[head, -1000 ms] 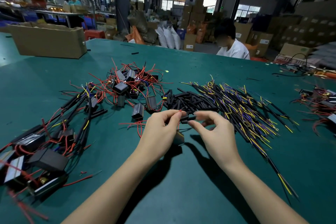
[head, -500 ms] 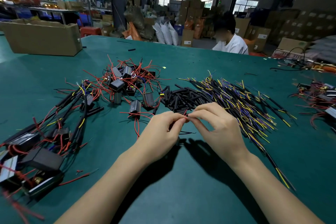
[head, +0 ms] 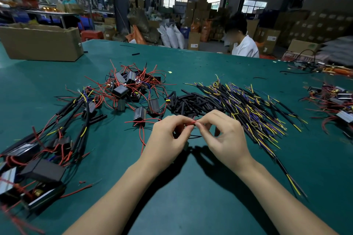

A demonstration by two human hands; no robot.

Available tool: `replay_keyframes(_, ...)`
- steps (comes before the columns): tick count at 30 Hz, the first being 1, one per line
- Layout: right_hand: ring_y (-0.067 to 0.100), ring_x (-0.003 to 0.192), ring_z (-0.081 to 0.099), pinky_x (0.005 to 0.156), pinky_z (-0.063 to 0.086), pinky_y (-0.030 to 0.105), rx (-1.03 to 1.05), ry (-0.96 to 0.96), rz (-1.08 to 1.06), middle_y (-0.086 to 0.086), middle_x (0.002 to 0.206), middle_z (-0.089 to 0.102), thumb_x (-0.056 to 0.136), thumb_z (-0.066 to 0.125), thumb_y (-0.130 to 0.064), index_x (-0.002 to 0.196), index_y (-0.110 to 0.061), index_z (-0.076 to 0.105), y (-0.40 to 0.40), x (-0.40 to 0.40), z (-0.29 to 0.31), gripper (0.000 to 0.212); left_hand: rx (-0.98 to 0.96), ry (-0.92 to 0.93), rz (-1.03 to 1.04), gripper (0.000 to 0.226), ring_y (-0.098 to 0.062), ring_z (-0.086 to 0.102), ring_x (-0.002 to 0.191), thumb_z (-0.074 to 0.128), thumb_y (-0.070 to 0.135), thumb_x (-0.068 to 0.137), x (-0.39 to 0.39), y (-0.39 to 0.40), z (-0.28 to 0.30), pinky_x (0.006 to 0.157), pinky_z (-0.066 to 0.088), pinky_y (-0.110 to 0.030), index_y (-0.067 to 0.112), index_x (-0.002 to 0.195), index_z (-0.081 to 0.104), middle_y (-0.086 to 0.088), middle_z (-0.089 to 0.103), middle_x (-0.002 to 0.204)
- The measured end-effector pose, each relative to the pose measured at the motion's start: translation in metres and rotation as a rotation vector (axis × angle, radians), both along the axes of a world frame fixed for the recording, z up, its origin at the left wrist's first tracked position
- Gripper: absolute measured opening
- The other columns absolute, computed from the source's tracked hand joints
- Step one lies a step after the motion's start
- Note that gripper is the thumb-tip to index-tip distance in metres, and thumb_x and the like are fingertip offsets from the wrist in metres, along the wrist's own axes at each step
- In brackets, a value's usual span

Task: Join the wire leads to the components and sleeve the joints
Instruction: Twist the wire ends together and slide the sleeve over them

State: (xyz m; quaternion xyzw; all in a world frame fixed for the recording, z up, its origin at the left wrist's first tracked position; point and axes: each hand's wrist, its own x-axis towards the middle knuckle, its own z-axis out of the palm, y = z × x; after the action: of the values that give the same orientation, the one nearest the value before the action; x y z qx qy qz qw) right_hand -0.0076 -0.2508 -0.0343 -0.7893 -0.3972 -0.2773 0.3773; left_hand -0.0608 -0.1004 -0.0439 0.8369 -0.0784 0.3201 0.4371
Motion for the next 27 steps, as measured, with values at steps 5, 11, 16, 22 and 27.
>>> replay_keyframes(5, 0.009, 0.067, 0.058, 0.06, 0.046, 0.03, 0.048, 0.175, 0.032, -0.007, 0.071, 0.062, 0.085, 0.07, -0.009, 0.074, -0.013, 0.069, 0.003, 0.002, -0.002, 0.011, 0.021, -0.058, 0.066, 0.012, 0.003, 0.05, 0.066, 0.072, 0.01, 0.083, 0.004, 0.005, -0.004, 0.066, 0.035, -0.008, 0.015, 0.093, 0.077, 0.012, 0.058, 0.068)
replay_keyframes(11, 0.002, 0.076, 0.064, 0.077, 0.048, 0.017, 0.132, 0.57, 0.079, -0.01, 0.08, 0.073, 0.084, 0.071, -0.017, 0.084, -0.028, 0.073, -0.009, 0.033, 0.015, 0.011, -0.041, -0.075, 0.132, 0.007, -0.01, 0.056, 0.068, 0.07, 0.011, 0.085, 0.01, 0.007, -0.006, 0.068, 0.042, -0.016, 0.011, 0.088, 0.076, 0.004, 0.065, 0.072)
replay_keyframes(16, 0.016, 0.079, 0.062, 0.074, 0.044, 0.024, -0.012, 0.541, -0.519, 0.004, 0.08, 0.071, 0.087, 0.063, -0.02, 0.079, -0.016, 0.073, -0.036, 0.086, 0.017, 0.013, -0.217, -0.035, 0.135, 0.014, 0.001, 0.053, 0.061, 0.062, 0.012, 0.091, 0.012, 0.008, -0.006, 0.061, 0.04, -0.015, 0.013, 0.079, 0.069, 0.011, 0.062, 0.063)
replay_keyframes(22, 0.031, 0.091, 0.062, 0.07, 0.044, 0.031, -0.302, 0.519, -0.689, 0.007, 0.092, 0.07, 0.085, 0.061, -0.022, 0.083, -0.021, 0.072, -0.028, 0.096, 0.013, 0.011, -0.33, 0.044, 0.082, 0.024, -0.007, 0.068, 0.07, 0.053, 0.011, 0.096, 0.011, 0.007, -0.005, 0.069, 0.054, -0.024, 0.02, 0.079, 0.067, 0.004, 0.07, 0.071)
replay_keyframes(27, 0.029, 0.095, 0.061, 0.069, 0.041, 0.029, -0.448, 0.533, -0.656, 0.004, 0.091, 0.069, 0.086, 0.066, -0.032, 0.087, -0.022, 0.074, -0.013, 0.094, 0.012, 0.012, -0.342, 0.035, 0.089, 0.029, -0.013, 0.068, 0.07, 0.05, 0.01, 0.098, 0.01, 0.007, -0.005, 0.072, 0.056, -0.038, 0.027, 0.078, 0.062, 0.002, 0.07, 0.07)
